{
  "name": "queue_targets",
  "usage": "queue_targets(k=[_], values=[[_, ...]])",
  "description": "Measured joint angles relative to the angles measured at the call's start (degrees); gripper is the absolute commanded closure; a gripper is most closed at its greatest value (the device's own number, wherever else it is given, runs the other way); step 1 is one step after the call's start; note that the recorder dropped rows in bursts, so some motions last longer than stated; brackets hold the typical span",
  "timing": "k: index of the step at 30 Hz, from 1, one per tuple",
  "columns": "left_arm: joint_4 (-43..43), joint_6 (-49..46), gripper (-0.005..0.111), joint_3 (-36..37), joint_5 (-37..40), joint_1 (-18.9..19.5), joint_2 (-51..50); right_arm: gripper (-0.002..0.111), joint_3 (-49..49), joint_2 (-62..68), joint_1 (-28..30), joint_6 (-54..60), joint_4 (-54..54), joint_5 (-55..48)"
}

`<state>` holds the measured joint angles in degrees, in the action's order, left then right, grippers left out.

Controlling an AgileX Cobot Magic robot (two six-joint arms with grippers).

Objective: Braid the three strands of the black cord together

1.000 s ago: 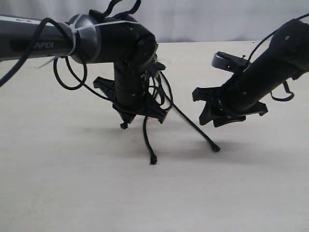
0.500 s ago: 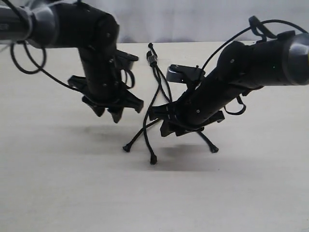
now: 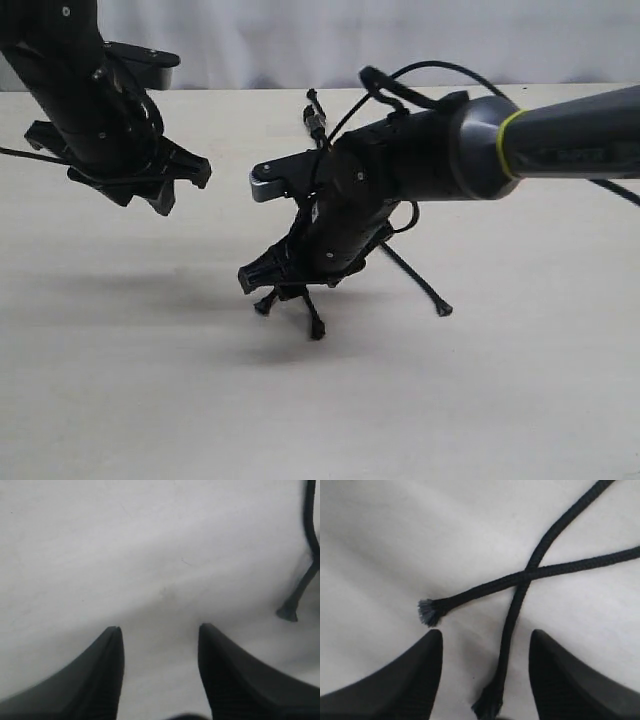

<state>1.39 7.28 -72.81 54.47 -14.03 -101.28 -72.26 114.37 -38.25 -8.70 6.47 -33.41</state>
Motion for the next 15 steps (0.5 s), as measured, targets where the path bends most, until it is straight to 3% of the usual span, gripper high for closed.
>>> queue_targets(k=[3, 5, 6, 8, 12, 15], values=[[-0.1, 0.0, 0.062, 2.3, -0.9, 0.0, 1.0, 0.059, -1.7, 2.3, -1.3, -3.0, -3.9, -1.8], [-0.4, 0.0, 0.062, 4.2, -1.6, 0.0, 1.0, 0.073, -1.9, 4.3, -1.8, -3.9, -5.0, -3.1], [-0.7, 0.0, 0.062, 4.5, -1.8, 0.0, 1.0, 0.09, -1.9, 4.7, -1.8, -4.1, -5.2, -3.8], [-1.4, 0.0, 0.063, 5.4, -2.2, 0.0, 1.0, 0.104, -2.3, 5.2, -1.9, -4.1, -6.9, -5.5], [-5.9, 0.0, 0.063, 5.8, -3.6, 0.0, 1.0, 0.104, -2.5, 4.6, -1.9, -4.1, -13.1, -10.8], [-8.3, 0.0, 0.063, 7.3, -5.4, 0.0, 1.1, 0.104, -3.4, 0.4, -1.8, -4.1, -24.9, -13.6]])
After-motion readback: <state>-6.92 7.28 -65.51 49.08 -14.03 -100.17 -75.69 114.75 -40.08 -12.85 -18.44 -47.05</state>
